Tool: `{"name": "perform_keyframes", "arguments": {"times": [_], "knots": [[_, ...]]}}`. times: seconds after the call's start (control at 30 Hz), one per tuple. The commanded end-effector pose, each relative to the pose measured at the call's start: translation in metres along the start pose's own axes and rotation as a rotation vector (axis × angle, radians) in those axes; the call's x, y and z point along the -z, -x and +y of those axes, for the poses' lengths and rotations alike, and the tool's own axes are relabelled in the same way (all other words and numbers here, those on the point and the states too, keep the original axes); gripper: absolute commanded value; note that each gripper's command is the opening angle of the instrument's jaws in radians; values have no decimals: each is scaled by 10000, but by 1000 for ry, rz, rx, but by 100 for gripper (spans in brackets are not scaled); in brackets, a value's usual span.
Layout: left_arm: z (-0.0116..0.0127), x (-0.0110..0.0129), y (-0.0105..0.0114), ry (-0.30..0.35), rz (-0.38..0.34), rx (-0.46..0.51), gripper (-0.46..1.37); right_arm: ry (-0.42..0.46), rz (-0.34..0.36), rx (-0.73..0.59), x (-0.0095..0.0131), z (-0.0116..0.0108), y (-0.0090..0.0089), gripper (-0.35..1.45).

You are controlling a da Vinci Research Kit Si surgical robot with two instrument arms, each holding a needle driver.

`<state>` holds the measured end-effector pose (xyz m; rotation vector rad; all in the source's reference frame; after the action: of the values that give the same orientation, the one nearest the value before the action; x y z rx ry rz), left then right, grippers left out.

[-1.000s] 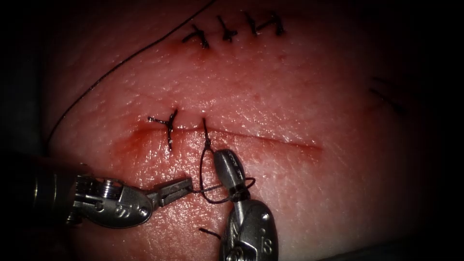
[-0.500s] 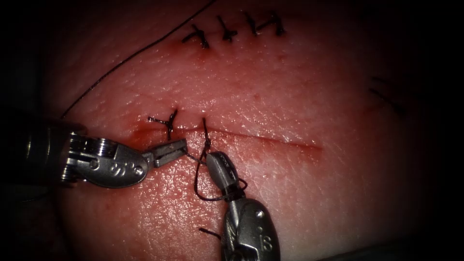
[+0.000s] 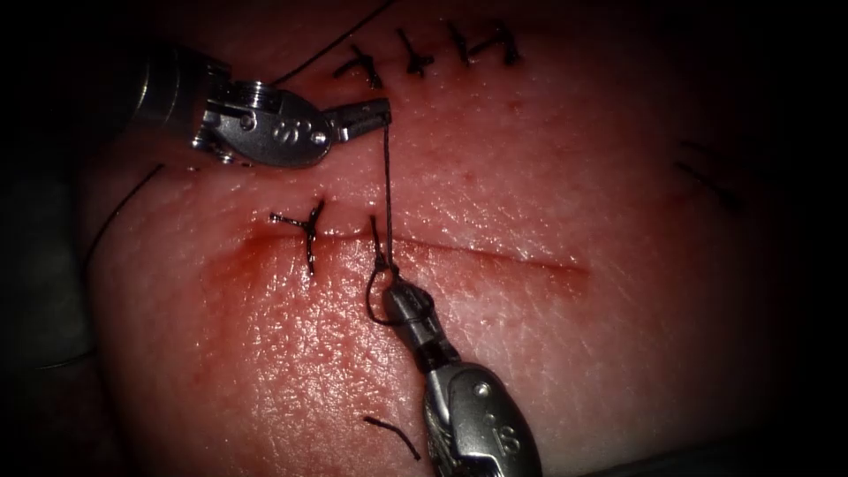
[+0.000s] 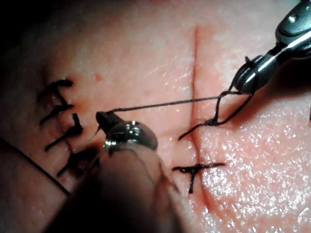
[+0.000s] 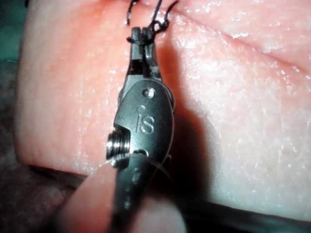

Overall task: Wound Closure
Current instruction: Pull down with right needle driver and upward with left tool

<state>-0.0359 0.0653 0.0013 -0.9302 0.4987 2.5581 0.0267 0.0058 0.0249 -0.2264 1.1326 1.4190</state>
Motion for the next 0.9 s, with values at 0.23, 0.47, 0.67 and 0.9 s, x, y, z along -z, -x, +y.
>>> {"name": "perform_keyframes", "arguments": {"times": [0.23,0.47,0.67,0.9], "knots": [[-30,-33,2,11,11,12,-35,-63,-89,37,-1,0,9,-35],[-62,-72,-2,-19,63,-19,-35,-68,-124,60,-3,0,15,-35],[-81,-107,-9,-62,126,-29,-35,-58,-137,70,-2,4,17,-35],[-97,-135,-14,-80,136,-37,-35,-56,-146,75,2,4,22,-35]]}}
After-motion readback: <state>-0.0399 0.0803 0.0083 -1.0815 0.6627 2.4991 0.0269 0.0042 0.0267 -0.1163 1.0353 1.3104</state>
